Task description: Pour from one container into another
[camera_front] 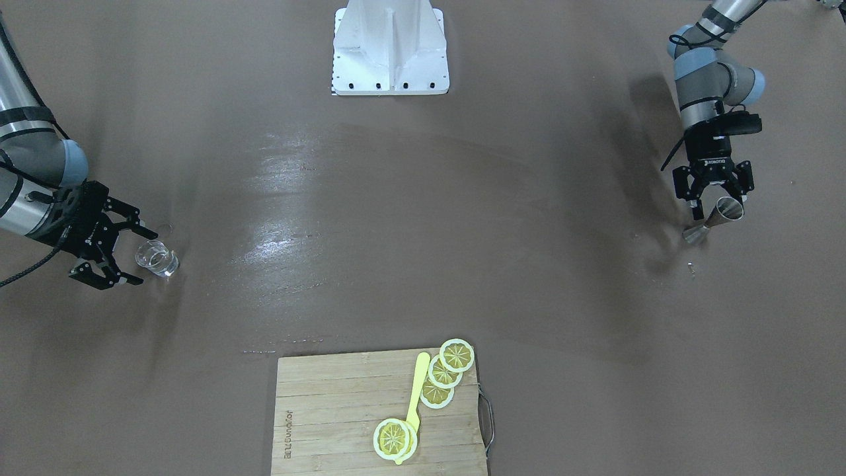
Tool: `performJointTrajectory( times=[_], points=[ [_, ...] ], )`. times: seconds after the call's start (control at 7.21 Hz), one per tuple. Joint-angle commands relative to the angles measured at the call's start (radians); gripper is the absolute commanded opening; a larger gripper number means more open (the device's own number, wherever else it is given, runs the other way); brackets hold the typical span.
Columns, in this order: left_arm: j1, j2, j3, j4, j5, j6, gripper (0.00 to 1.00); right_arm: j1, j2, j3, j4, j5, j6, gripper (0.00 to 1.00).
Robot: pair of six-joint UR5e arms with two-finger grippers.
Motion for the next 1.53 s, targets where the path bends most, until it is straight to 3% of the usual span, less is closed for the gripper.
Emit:
performJointTrajectory(
  times=[0.0, 0.56, 0.83, 1.11, 1.25, 1.39],
  points=[
    [0.002, -0.015, -0.001, 0.048, 0.016, -0.033, 0.85, -0.005, 0.032, -0.031, 0.011, -0.001, 0.001, 0.93],
    [-0.014, -0.044, -0.004, 0.104, 0.013, -0.042, 0.81, -0.009, 0.032, -0.033, 0.013, 0.000, 0.012, 0.82],
    [-0.020, -0.046, -0.004, 0.108, 0.013, -0.042, 0.75, -0.011, 0.030, -0.033, 0.011, 0.000, 0.019, 0.70],
    [-0.032, -0.058, -0.007, 0.140, 0.013, -0.050, 0.72, -0.011, 0.032, -0.033, 0.011, 0.000, 0.021, 0.46],
    [-0.032, -0.061, -0.007, 0.141, 0.013, -0.050, 0.63, -0.008, 0.032, -0.028, 0.011, 0.000, 0.021, 0.33],
    [-0.031, -0.063, -0.007, 0.141, 0.013, -0.071, 0.47, 0.014, 0.032, -0.016, 0.010, 0.005, 0.023, 0.17]
  ],
)
